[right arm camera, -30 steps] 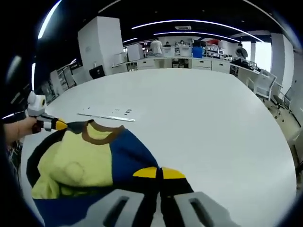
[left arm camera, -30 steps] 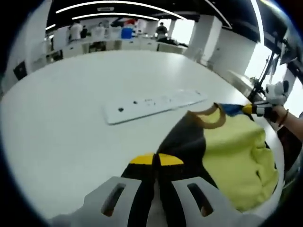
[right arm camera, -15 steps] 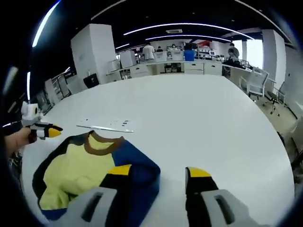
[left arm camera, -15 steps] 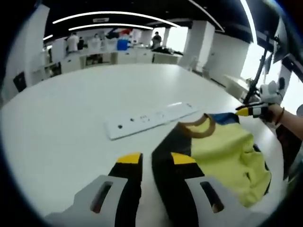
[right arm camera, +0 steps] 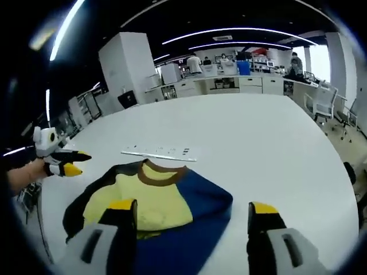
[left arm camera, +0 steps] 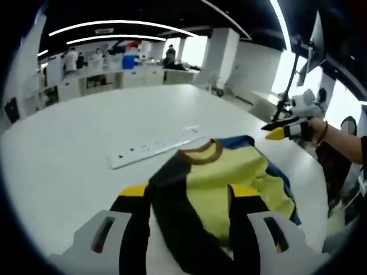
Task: Fold the garment on the visible template until the final outline fits inside the template.
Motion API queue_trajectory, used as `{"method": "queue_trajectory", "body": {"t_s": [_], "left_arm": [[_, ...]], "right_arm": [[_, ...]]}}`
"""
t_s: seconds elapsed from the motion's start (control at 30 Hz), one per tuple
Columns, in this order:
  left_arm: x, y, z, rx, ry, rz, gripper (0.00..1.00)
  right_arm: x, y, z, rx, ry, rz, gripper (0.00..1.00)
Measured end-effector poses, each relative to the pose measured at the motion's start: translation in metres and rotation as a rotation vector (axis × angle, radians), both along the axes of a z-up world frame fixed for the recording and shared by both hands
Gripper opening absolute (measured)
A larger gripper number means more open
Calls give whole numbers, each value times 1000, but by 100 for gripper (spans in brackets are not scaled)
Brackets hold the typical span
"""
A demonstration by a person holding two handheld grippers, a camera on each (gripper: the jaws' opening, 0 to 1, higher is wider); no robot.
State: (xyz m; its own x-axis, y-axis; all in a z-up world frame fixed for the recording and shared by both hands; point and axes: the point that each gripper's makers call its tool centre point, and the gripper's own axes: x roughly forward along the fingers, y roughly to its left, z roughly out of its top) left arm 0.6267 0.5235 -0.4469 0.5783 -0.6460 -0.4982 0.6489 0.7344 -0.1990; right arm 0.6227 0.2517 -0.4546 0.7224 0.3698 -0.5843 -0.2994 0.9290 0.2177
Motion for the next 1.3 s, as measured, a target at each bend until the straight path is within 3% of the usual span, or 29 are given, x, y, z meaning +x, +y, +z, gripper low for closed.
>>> {"method": "queue_trajectory", "body": {"t_s": [0.1,0.2,0.27,0.43,0.73,0.87,0.93,1.03,1.17,1.3], "left_arm": [[-13,-1,-1,-3,-1,-8,54],[-31,-6,-3,-110,77,13,54],[-33,0,-7,-74,68,11,54],[-52,6,-11,-62,72,14,54],[-79,12,-18,-26,36,68,50],[-91,14,-22,49,1,56,48],[-93,17,-24,55,-5,60,46],[-100,19,-29,82,-22,79,47],[-106,21,-39,93,-16,87,46],[-111,24,-51,112,-3,102,41]], "right_arm": [[-12,12,10,45,-4,20,81],[-26,22,15,50,5,49,82],[-35,27,13,51,23,68,84],[-67,47,10,59,41,111,85],[-97,67,1,37,45,183,83],[-111,73,-3,12,45,210,82],[-115,76,-5,5,36,228,81],[-129,87,-9,36,42,247,81],[-133,92,-20,37,44,265,74],[-138,93,-28,-30,21,281,61]]}}
